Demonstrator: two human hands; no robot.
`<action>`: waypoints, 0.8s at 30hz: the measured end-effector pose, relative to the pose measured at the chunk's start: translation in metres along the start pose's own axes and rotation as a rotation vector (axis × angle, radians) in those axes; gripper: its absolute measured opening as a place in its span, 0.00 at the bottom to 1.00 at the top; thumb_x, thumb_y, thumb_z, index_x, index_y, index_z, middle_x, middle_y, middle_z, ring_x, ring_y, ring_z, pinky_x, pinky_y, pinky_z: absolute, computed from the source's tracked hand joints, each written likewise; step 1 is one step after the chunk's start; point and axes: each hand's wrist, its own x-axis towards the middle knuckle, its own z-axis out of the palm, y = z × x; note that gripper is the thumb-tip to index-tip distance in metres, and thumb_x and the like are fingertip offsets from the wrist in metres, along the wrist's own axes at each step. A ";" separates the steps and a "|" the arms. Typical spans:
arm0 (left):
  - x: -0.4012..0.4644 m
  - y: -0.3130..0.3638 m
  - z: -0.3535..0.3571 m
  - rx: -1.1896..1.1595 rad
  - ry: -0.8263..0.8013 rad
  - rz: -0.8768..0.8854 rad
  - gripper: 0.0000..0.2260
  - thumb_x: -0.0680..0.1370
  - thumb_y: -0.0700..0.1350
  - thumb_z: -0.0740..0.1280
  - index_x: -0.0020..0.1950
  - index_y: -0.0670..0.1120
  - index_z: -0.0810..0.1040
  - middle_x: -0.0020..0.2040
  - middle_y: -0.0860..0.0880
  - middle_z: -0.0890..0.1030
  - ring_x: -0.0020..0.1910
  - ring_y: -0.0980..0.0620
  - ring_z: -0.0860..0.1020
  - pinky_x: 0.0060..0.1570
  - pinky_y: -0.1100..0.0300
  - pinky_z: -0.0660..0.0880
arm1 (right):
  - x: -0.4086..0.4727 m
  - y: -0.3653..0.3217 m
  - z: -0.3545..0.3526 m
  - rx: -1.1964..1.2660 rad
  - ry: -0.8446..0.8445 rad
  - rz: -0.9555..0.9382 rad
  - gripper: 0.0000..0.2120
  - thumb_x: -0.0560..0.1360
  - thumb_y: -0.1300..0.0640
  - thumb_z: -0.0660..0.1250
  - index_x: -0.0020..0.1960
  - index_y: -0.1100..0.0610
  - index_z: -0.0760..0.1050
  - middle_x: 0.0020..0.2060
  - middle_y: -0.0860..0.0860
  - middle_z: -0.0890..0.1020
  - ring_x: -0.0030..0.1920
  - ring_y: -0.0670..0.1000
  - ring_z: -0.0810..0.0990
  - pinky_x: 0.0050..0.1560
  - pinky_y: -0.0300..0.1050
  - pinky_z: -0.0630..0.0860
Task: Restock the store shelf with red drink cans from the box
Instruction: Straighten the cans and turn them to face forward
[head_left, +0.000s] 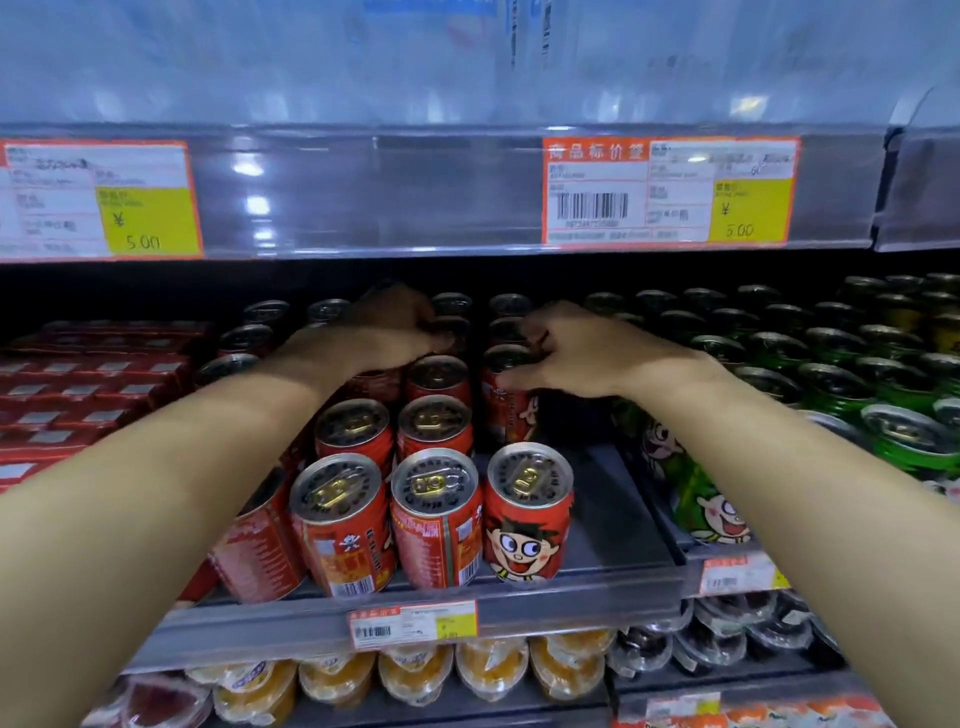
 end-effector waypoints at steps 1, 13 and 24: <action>0.004 0.000 0.001 0.020 -0.005 -0.004 0.17 0.77 0.57 0.68 0.59 0.47 0.80 0.57 0.47 0.81 0.55 0.49 0.78 0.52 0.57 0.72 | 0.006 0.000 0.003 -0.013 -0.015 0.004 0.16 0.71 0.38 0.72 0.52 0.47 0.76 0.52 0.45 0.80 0.51 0.47 0.78 0.49 0.41 0.73; 0.033 -0.011 0.016 -0.026 -0.052 -0.017 0.15 0.72 0.56 0.74 0.55 0.51 0.84 0.49 0.51 0.84 0.48 0.53 0.81 0.45 0.59 0.74 | 0.044 0.009 0.015 -0.063 -0.004 -0.048 0.16 0.67 0.44 0.78 0.42 0.53 0.76 0.38 0.48 0.79 0.38 0.47 0.77 0.36 0.41 0.73; 0.050 -0.009 0.012 -0.011 -0.156 -0.114 0.21 0.71 0.55 0.73 0.62 0.49 0.80 0.56 0.48 0.83 0.54 0.48 0.81 0.52 0.55 0.79 | 0.016 0.005 -0.001 -0.010 -0.230 -0.142 0.23 0.64 0.43 0.80 0.56 0.47 0.79 0.38 0.40 0.81 0.40 0.40 0.79 0.40 0.37 0.72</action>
